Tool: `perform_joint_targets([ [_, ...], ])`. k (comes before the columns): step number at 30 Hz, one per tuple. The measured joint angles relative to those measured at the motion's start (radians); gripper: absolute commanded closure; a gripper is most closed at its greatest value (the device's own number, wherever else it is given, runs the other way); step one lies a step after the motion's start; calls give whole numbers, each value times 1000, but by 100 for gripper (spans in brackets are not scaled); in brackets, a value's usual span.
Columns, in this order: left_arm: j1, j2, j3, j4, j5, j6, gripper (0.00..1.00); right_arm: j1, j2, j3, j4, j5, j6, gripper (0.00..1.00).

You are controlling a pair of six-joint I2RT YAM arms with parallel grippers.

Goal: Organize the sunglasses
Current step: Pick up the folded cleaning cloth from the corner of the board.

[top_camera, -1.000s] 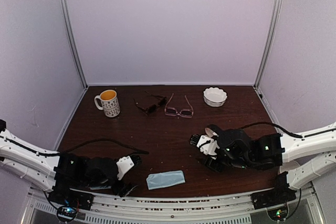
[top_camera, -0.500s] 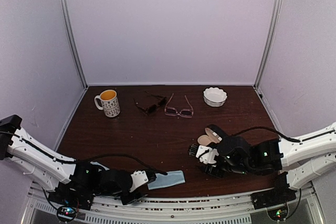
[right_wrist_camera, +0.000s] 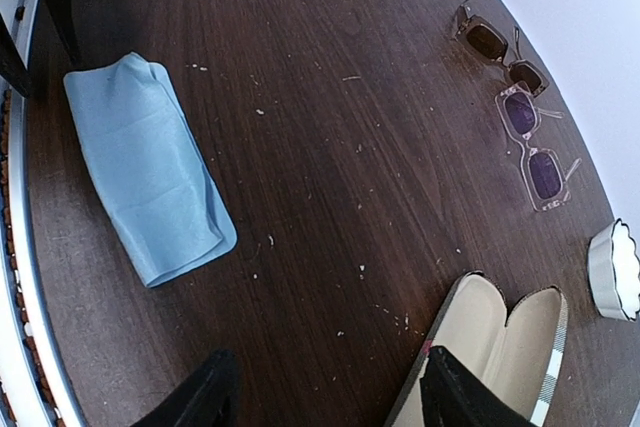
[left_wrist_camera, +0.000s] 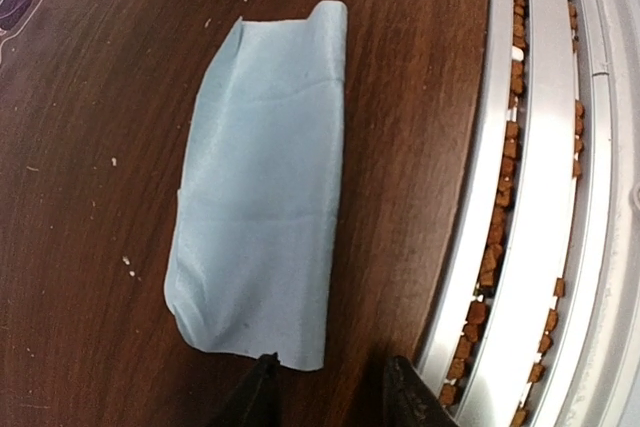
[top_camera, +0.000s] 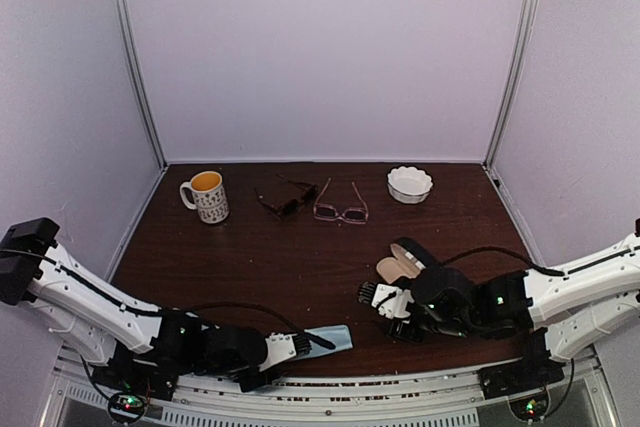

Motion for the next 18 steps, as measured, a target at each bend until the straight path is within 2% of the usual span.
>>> perform_joint_targets([
  [13,18,64,27,8,-6,3,74,0,1,-25,34,-6,-22,34],
  [16,29,83,43,8,-6,0,79,0,-10,-36,36,-18,-38,32],
  [18,37,88,48,7,-9,-4,86,0,-20,-39,39,-29,-46,32],
])
